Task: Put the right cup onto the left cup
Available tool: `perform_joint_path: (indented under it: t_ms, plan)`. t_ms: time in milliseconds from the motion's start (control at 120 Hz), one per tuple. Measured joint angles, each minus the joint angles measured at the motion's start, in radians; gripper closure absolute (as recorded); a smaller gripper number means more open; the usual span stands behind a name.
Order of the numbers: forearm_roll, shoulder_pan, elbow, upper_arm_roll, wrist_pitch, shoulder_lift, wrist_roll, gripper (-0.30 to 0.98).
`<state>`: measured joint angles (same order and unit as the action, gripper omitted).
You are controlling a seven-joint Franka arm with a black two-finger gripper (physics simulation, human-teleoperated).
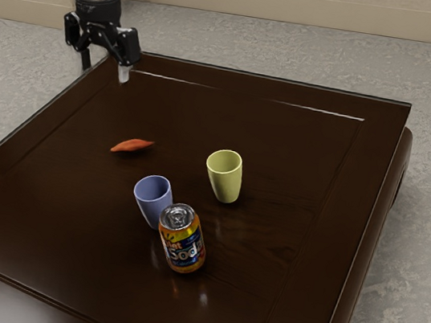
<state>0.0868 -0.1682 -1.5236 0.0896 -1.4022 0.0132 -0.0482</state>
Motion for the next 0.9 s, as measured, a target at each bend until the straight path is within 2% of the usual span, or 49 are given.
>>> perform_joint_path:
  t_ms: [83,142,217,292,400,450,558,642,900]
  plan:
    - [-0.015,0.073,0.014,0.001,-0.091,0.038,0.024,0.01]
    - [-0.032,0.107,0.070,-0.010,-0.153,0.140,-0.001,0.01]
    - [-0.054,0.057,0.143,-0.061,-0.231,0.279,-0.072,0.01]
    - [-0.070,-0.006,0.120,-0.088,-0.315,0.338,-0.157,0.01]
    - [-0.083,-0.058,-0.106,-0.124,-0.394,0.242,-0.264,0.01]
    - [-0.094,-0.066,-0.149,-0.135,-0.427,0.237,-0.306,0.02]
    - [-0.089,-0.091,0.026,-0.142,-0.478,0.409,-0.377,0.03]
    - [-0.088,-0.100,0.067,-0.144,-0.505,0.465,-0.421,0.04]
    - [-0.103,-0.100,0.015,-0.143,-0.571,0.484,-0.524,0.50]
